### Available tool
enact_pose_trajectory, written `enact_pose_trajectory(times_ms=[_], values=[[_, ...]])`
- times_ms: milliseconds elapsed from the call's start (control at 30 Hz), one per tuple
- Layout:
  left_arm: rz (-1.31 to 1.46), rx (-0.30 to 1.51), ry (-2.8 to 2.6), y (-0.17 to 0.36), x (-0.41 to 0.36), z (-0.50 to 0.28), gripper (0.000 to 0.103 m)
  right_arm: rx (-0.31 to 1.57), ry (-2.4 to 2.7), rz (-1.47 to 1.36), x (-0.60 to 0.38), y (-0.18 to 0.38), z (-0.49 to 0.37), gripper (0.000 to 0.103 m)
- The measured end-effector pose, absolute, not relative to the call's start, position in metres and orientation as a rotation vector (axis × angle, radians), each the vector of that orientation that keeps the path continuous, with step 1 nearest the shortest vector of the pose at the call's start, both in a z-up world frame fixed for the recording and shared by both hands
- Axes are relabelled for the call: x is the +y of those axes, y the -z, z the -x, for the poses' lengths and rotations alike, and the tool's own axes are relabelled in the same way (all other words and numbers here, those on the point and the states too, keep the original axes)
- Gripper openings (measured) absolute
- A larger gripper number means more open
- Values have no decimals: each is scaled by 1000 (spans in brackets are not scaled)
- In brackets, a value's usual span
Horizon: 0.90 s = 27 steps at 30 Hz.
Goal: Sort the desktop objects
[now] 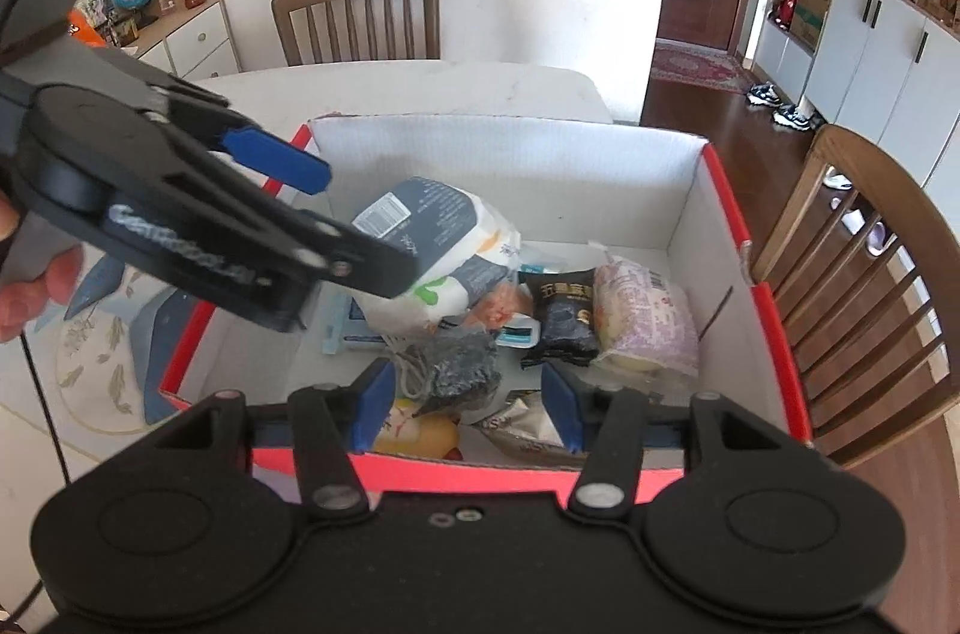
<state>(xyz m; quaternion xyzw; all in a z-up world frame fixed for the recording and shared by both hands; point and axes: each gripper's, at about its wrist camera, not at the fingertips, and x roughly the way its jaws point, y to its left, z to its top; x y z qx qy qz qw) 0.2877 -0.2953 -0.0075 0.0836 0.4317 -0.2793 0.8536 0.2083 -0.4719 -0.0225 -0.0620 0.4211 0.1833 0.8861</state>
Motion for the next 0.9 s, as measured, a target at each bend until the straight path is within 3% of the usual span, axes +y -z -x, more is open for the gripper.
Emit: enact_pose_trajectory(times_ms=[300, 367, 900], values=[[-129, 877, 579, -3, -278, -260, 81, 841, -368, 111, -484, 10, -193, 56], [-130, 869, 579, -5, -276, -253, 81, 831, -361, 111, -485, 7, -190, 64], [-88, 798, 546, -18, -259, -199, 88, 762, -380, 92, -496, -4, -161, 78]])
